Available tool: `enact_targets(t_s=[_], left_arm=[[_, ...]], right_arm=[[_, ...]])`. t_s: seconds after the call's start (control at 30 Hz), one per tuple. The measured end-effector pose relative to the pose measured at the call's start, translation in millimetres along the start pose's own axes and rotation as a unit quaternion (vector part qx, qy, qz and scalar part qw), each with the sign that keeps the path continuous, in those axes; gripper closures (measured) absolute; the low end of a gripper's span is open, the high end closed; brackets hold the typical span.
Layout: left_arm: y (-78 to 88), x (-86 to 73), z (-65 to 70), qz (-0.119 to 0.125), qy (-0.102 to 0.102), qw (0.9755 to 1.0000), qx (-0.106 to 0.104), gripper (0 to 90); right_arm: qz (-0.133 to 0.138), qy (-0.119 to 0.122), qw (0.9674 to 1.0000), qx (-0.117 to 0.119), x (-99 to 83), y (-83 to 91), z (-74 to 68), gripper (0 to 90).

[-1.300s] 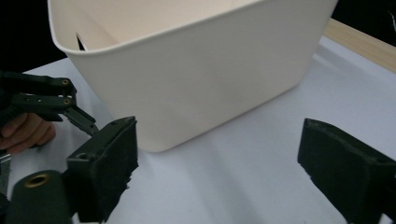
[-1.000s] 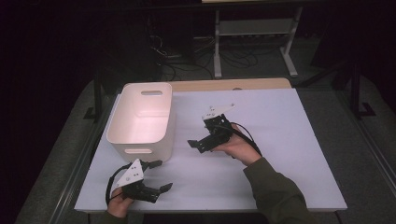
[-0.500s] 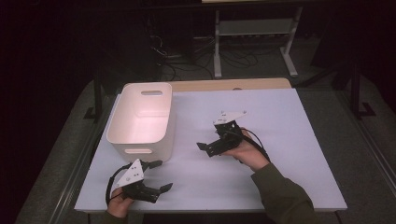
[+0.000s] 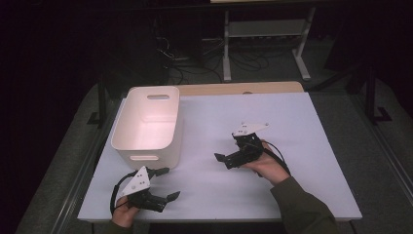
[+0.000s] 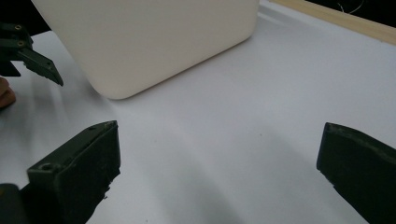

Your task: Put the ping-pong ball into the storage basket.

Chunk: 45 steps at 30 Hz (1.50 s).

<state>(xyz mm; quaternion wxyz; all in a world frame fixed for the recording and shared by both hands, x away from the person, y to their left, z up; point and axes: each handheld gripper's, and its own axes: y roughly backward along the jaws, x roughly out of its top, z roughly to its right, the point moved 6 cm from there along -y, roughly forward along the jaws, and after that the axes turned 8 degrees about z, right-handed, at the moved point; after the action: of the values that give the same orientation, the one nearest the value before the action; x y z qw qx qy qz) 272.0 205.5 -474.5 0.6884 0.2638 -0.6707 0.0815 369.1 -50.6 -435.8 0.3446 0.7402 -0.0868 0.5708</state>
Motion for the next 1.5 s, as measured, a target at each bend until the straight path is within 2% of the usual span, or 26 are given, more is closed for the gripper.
enact_targets(t_s=[0.83,1.5], left_arm=[[-0.4,-0.1,0.2,-0.001,0.0,1.0,0.0,14.1],[-0.5,-0.1,0.3,-0.002,0.0,1.0,0.001,14.1]], right_arm=[[0.019,-0.014,0.9987,-0.045,-24.0,29.9,15.9,0.0],[0.023,-0.029,0.9956,-0.086,-49.7,60.3,28.9,0.0]])
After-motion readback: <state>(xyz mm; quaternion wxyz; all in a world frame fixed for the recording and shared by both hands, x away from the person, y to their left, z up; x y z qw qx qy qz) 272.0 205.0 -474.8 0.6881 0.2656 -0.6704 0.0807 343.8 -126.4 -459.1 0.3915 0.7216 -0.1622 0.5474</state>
